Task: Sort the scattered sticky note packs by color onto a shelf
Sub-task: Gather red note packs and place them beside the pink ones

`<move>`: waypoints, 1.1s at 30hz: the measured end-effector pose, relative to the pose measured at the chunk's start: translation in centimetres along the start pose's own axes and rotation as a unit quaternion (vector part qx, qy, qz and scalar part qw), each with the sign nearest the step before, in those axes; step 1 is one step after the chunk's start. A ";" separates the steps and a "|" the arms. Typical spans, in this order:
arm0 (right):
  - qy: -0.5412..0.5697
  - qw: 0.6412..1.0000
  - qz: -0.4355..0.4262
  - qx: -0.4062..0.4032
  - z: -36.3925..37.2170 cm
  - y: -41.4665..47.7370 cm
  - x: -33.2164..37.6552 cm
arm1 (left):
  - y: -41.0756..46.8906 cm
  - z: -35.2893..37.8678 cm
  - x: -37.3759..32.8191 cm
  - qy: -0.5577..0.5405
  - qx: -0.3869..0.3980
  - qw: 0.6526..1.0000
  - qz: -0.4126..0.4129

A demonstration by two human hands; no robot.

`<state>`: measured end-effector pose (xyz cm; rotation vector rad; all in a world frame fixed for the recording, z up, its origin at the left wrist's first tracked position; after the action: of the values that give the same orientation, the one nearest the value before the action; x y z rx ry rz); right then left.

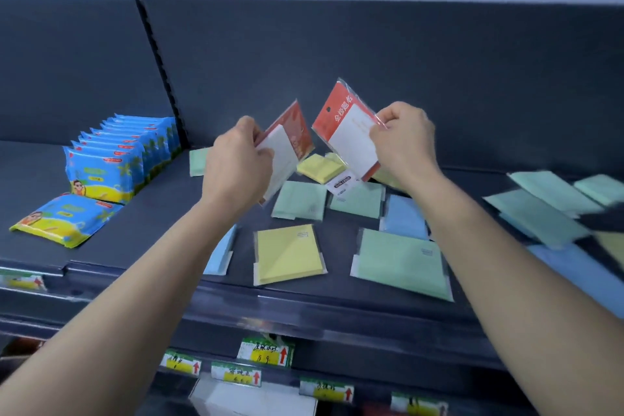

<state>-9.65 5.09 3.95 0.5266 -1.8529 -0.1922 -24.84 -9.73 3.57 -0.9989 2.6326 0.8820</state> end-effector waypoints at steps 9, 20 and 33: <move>-0.030 0.993 0.020 -0.116 -13.8 -4.4 -3.4 | -5.2 1.5 -11.6 -0.119 0.026 0.987 0.107; -0.078 0.916 0.117 -0.375 -44.3 -23.6 -7.4 | -26.4 0.1 -34.5 -0.271 0.161 0.887 0.337; -0.159 0.739 0.292 -0.585 -67.5 -55.4 -8.0 | -55.9 -5.9 -50.5 -0.342 0.312 0.698 0.546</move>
<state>69.67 -32.03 -0.92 -1.0136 -1.7087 -0.9687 50.09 -19.12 1.08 1.0041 2.2799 0.2578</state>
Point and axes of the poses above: each hand's wrist, its own y-axis towards the middle knuckle, its own z-axis out of the palm, x = y × z, the point moved 3 cm from there along y, towards the middle knuckle, and after that the axes turned 15 degrees about y, right-handed, at the moved point
